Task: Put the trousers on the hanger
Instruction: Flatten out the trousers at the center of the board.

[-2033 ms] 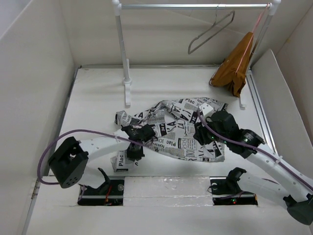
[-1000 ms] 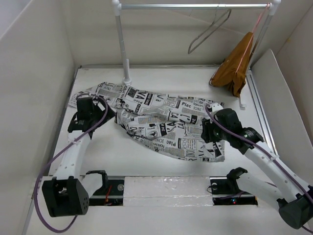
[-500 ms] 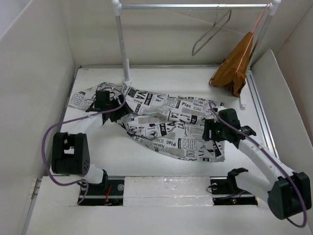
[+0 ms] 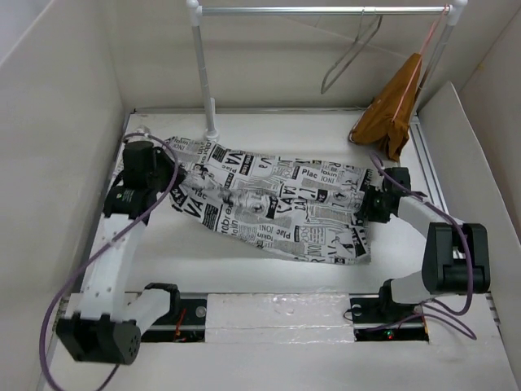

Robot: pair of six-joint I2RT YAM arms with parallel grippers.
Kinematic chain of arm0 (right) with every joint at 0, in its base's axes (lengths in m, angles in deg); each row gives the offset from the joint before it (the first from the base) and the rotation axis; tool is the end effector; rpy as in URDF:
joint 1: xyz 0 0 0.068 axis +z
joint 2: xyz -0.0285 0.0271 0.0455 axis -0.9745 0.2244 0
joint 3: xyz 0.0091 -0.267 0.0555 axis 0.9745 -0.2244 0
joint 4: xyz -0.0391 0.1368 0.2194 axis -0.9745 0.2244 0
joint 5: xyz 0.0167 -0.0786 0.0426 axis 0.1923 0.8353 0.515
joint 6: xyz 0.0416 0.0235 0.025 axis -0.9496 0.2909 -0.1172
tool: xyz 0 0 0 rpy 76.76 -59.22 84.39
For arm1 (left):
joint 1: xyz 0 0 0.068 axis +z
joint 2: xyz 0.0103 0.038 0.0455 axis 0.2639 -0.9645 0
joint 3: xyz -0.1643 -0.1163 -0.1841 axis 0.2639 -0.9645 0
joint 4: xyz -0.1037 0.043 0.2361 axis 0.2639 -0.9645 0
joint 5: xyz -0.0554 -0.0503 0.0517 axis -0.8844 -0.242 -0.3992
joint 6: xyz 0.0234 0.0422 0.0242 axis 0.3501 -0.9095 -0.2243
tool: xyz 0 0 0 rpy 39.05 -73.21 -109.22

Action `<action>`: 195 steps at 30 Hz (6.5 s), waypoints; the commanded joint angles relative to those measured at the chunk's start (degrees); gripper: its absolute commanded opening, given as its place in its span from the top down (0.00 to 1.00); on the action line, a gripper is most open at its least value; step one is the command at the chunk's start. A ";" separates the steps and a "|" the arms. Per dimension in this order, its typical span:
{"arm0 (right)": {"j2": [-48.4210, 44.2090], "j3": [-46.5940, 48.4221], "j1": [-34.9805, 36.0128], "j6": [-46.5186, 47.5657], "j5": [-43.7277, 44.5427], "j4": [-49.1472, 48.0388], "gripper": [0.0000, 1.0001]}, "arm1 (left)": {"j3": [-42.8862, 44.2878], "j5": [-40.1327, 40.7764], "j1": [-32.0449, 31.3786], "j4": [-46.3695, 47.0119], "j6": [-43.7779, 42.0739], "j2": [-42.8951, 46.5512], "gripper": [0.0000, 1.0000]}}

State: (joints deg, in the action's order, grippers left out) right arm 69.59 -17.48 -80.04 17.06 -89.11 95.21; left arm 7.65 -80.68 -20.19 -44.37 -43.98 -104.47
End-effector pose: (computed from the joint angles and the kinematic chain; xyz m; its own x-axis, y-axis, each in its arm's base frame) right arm 0.2599 -0.0094 0.1657 -0.8591 0.2450 -0.4494 0.1700 0.9647 0.2009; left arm 0.2298 -0.0226 0.3518 -0.4756 -0.4981 -0.7250 -0.1150 0.8523 -0.5102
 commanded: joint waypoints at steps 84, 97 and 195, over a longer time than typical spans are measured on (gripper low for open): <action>-36.01 -2.10 22.06 12.48 -21.87 10.08 0.65 | -3.47 19.61 9.89 -7.85 1.59 11.71 1.00; -32.32 -0.78 29.99 12.12 -16.68 10.43 0.64 | 3.47 43.07 9.89 -21.99 9.15 31.85 0.47; -24.49 1.33 41.41 9.93 -8.68 6.38 0.64 | -14.63 11.87 8.84 20.19 17.68 -19.74 1.00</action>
State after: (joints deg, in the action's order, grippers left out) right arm 46.26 -16.61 -39.08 28.05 -98.53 101.24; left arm -7.32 -69.82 -11.45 -24.17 -26.17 -127.44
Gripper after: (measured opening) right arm 0.358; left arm 0.011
